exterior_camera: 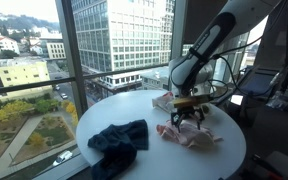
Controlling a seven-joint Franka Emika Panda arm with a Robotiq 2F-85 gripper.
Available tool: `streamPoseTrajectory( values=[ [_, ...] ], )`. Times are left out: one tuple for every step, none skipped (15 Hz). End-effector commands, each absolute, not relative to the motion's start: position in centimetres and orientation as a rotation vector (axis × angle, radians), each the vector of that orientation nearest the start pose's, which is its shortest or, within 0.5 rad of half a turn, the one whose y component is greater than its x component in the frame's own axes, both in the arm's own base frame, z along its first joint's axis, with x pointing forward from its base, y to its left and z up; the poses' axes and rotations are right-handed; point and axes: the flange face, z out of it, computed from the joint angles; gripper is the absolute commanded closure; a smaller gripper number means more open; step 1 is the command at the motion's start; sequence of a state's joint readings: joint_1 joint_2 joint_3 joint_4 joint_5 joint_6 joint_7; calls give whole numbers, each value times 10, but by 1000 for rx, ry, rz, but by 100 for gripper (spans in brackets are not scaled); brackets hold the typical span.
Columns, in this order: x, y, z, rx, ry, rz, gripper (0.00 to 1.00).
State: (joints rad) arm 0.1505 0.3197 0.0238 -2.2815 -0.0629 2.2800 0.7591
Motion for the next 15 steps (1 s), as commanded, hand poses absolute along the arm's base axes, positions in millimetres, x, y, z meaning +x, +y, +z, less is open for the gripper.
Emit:
streamPoseTrajectory(
  values=[
    [487, 72, 187, -3136, 868, 351, 0],
    [487, 68, 184, -3131, 875, 331, 0],
    [488, 64, 181, -3135, 892, 311, 0],
    [488, 61, 179, -3128, 899, 298, 0],
    [488, 58, 178, -3122, 911, 296, 0],
    [487, 58, 176, -3117, 913, 303, 0],
    [485, 57, 175, -3116, 913, 309, 0],
    [482, 57, 173, -3114, 910, 313, 0],
    [481, 58, 171, -3111, 907, 316, 0],
    [478, 60, 167, -3113, 902, 326, 0],
    [475, 62, 163, -3114, 890, 340, 0],
    [472, 64, 160, -3116, 881, 347, 0],
    [470, 65, 158, -3119, 877, 347, 0],
    [470, 65, 156, -3126, 871, 335, 0],
    [470, 65, 154, -3129, 865, 327, 0]
  ],
)
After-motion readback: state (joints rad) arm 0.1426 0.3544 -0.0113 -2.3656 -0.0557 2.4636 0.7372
